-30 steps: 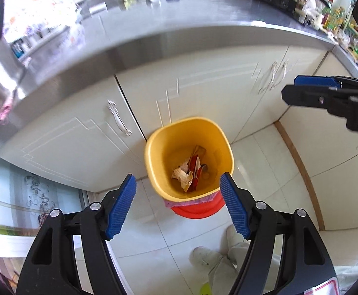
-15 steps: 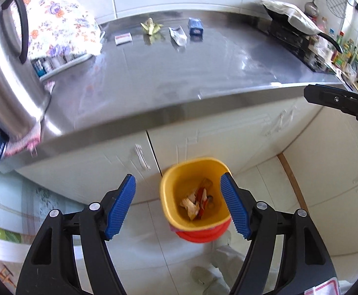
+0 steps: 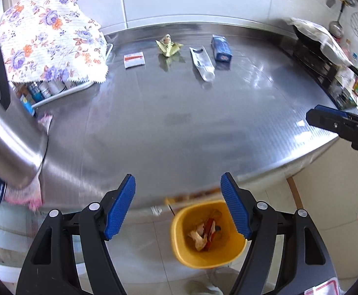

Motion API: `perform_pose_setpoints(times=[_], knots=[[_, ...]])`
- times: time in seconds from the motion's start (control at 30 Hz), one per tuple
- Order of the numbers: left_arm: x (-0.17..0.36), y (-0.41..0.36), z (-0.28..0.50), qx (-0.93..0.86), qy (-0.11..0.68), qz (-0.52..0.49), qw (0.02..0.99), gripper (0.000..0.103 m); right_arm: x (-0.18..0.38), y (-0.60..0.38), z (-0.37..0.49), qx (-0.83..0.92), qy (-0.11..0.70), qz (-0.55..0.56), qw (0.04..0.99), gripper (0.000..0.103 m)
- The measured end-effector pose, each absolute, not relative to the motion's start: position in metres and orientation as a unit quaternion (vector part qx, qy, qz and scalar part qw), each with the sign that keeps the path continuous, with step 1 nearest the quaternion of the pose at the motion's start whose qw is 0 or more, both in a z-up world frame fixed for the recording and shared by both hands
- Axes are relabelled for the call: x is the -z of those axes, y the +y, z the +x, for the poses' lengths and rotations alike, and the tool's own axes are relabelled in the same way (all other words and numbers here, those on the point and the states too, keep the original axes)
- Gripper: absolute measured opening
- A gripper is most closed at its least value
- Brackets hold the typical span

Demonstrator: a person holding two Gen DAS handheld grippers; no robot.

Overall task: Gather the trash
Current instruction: 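Raise both tools back over the counter toward the medicine box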

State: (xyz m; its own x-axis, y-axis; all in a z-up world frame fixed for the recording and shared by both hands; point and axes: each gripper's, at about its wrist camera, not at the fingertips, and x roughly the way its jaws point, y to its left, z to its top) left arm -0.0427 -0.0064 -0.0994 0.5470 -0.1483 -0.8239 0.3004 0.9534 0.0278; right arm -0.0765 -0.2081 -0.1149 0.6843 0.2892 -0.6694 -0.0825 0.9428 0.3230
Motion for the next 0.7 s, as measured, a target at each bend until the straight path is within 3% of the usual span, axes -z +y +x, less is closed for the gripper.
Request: perform_pose_setpoints(times=[0.7], knots=[[0.103,0.007,0.178,0.150,0.457,0.091,0.872,0.073,0.137,-0.179,0.077,-0.053,0.403,0.170,0.898,0.057]])
